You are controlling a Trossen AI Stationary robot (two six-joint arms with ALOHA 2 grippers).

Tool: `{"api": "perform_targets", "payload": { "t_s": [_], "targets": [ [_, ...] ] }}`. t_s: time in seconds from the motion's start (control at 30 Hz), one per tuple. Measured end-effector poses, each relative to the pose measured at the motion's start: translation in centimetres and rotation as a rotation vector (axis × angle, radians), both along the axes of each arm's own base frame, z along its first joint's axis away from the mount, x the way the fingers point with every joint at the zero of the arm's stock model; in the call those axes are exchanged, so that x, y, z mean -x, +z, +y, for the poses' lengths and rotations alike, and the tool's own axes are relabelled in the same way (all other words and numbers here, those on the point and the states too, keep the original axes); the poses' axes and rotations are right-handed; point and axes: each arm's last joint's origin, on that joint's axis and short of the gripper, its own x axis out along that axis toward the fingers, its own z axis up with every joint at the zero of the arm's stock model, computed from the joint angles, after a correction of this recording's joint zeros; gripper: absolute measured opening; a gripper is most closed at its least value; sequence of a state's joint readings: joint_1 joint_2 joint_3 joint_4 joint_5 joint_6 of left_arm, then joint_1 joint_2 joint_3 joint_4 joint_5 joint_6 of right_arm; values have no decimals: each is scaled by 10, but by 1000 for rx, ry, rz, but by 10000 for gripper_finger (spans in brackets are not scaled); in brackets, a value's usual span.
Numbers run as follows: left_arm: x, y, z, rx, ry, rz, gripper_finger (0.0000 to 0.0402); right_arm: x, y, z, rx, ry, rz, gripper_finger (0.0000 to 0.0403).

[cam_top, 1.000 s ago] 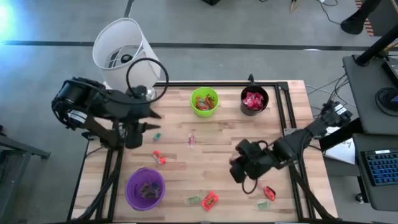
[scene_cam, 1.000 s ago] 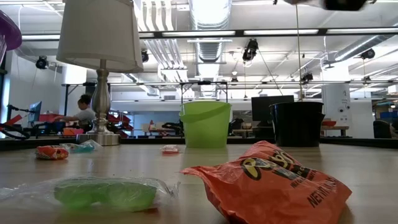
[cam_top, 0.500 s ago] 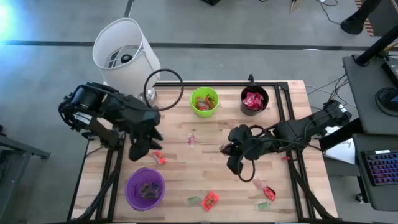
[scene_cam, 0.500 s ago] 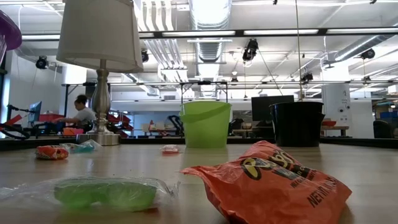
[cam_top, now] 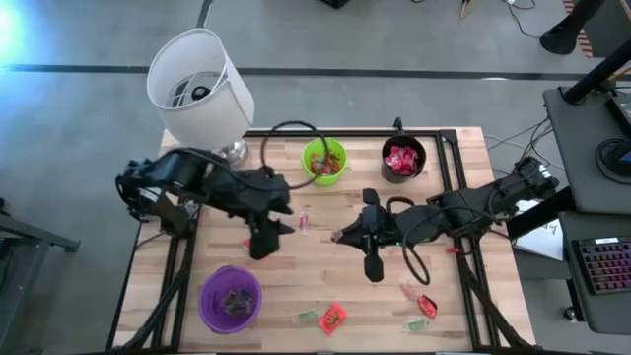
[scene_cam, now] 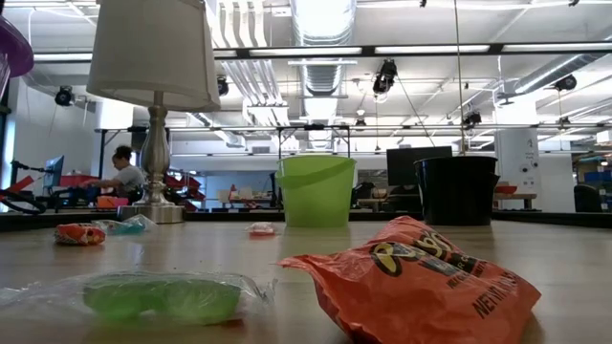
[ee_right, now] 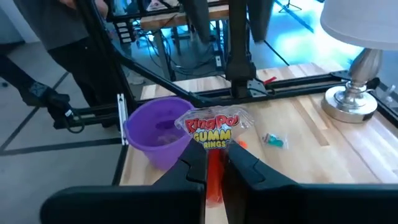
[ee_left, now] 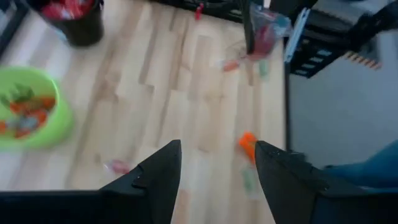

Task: Sort candy
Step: Put the orange gummy into the violet bucket

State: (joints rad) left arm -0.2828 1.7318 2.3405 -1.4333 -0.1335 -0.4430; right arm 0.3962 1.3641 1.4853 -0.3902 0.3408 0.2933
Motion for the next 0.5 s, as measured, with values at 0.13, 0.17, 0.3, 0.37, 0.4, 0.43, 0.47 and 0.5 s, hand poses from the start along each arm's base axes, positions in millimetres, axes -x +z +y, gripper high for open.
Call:
{"api": "perform_targets", "payload": {
  "t_s": [0.13,0.17,0.3,0.37,0.4,0.43,0.47,0.5],
  "targets": [
    [-20,-8,-8,-85,-93,-37,181,7,4,-3,17,5,4,13],
    [-25,-8,-10,-95,-110,-61,179,10,6,-4,19,5,7,13],
    [-48,-8,-19,-124,-160,-190,172,27,17,-11,-6,-1,-5,13],
    [-56,-10,-22,-137,-176,-216,170,40,28,-16,-44,-8,-39,13],
    [-60,-13,-23,-141,-179,-215,170,47,33,-19,-56,-10,-56,13],
    [-62,-15,-24,-143,-181,-210,169,54,37,-22,-68,-8,-67,13],
    [-65,-18,-25,-144,-181,-202,169,62,42,-24,-77,-6,-75,13],
    [-68,-20,-26,-144,-182,-198,169,69,45,-26,-80,-2,-79,13]
  ]
}}
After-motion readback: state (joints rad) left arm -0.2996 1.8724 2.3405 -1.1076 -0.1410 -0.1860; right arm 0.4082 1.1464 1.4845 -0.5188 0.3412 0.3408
